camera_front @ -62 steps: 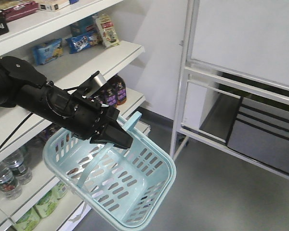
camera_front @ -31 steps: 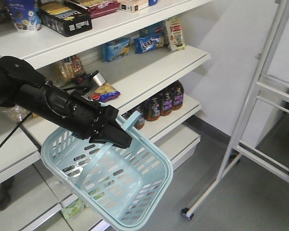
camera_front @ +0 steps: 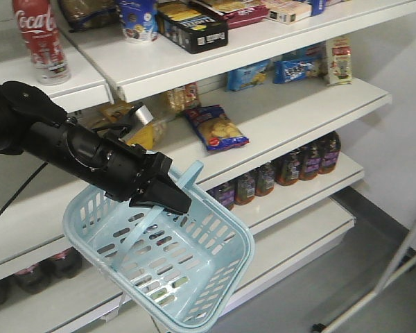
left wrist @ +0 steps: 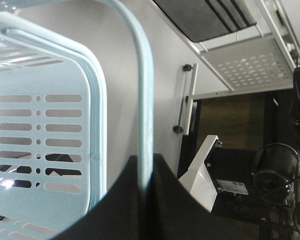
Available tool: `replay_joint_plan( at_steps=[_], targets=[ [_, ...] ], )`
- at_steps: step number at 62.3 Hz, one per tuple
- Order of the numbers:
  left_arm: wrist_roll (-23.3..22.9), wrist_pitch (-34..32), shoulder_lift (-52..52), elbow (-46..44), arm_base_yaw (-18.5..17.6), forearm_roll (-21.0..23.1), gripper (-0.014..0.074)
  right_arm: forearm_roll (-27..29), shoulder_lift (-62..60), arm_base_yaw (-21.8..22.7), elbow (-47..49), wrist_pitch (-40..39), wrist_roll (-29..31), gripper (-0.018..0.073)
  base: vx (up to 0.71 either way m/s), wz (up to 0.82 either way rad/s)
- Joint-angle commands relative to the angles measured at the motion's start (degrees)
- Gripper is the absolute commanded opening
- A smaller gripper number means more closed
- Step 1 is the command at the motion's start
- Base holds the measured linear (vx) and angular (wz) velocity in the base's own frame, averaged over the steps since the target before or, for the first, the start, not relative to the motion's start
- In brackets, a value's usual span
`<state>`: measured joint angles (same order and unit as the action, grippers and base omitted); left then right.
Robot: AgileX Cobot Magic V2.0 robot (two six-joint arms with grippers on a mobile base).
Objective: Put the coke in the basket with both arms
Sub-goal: 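Turn and drive the base to face the shelf with the red Coca-Cola bottle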
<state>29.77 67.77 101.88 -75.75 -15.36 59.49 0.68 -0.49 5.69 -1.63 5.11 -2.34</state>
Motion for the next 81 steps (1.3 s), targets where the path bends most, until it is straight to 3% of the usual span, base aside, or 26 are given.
replay_joint_plan(
  at_steps=[1, 81],
  targets=[
    [0.0, 0.8, -3.1, -1.9, -0.2, 4.8, -0.0006, -0.2, -0.8, 0.4, -1.1, -4.2, 0.4, -0.0010, 0.03, 0.48],
    [0.0, 0.7, -3.1, -1.9, -0.2, 4.8, -0.0006, -0.2, -0.8, 0.4, -1.1, -4.2, 0.4, -0.0010, -0.01, 0.33]
  ],
)
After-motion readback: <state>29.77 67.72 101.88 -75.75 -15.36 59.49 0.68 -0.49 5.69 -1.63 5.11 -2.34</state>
